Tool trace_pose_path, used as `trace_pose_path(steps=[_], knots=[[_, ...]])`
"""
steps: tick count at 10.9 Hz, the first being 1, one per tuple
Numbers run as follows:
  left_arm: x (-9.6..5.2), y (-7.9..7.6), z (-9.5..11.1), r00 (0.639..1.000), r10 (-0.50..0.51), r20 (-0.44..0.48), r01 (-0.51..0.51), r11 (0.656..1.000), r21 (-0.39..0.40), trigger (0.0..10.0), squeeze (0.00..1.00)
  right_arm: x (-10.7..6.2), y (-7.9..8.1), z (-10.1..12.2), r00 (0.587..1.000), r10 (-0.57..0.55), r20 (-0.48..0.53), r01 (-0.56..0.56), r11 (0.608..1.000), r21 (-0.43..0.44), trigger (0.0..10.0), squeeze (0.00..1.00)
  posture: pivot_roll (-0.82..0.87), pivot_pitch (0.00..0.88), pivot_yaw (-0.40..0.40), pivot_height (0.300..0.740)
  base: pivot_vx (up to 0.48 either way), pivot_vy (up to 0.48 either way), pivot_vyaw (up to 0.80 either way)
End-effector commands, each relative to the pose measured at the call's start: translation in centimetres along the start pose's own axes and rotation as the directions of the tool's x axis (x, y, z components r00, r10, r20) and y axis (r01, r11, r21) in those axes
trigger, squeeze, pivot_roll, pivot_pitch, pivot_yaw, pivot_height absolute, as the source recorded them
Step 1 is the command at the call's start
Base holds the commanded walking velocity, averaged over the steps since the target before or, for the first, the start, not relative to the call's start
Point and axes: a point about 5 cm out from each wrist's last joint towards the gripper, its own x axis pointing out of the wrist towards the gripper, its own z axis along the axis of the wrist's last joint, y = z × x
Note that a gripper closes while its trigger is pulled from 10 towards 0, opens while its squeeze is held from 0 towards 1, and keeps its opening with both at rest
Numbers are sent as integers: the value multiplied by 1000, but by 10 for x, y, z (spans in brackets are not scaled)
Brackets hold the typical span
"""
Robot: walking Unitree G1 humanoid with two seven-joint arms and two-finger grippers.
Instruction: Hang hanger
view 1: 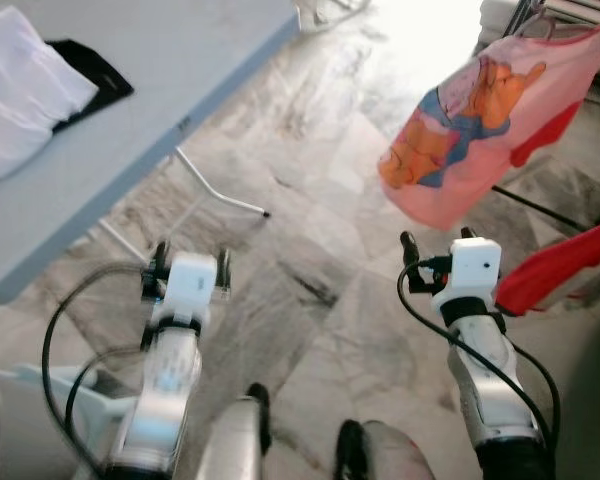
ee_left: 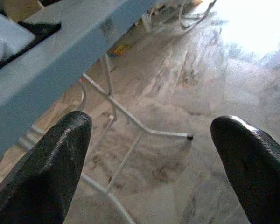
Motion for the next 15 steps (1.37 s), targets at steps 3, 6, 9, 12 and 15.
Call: trace_pose_path(steps=[3,6,9,12,15], knots=[[-12,4,-12,997,45,-56,-45,999,-11,10000,0,0,9,-2,996,89,-6,-89,996,-29,10000,0,16,258,-1,740,0,0,533],[-7,7,-11,997,62,-48,-63,998,-13,10000,0,12,10,4,994,113,9,-113,993,-37,10000,0,19,255,-22,740,0,0,800],[-5,5,-9,998,56,-41,-57,998,-18,10000,0,11,8,4,992,122,13,-121,992,-47,10000,0,14,255,-29,740,0,0,800],[-4,5,-9,998,46,-43,-47,998,-32,10000,0,10,10,3,990,139,8,-138,989,-53,10000,0,24,257,-34,740,0,134,800],[-5,3,-10,998,37,-55,-40,998,-44,10000,0,13,10,5,990,139,15,-138,989,-51,10000,0,29,262,-27,740,0,480,800]])
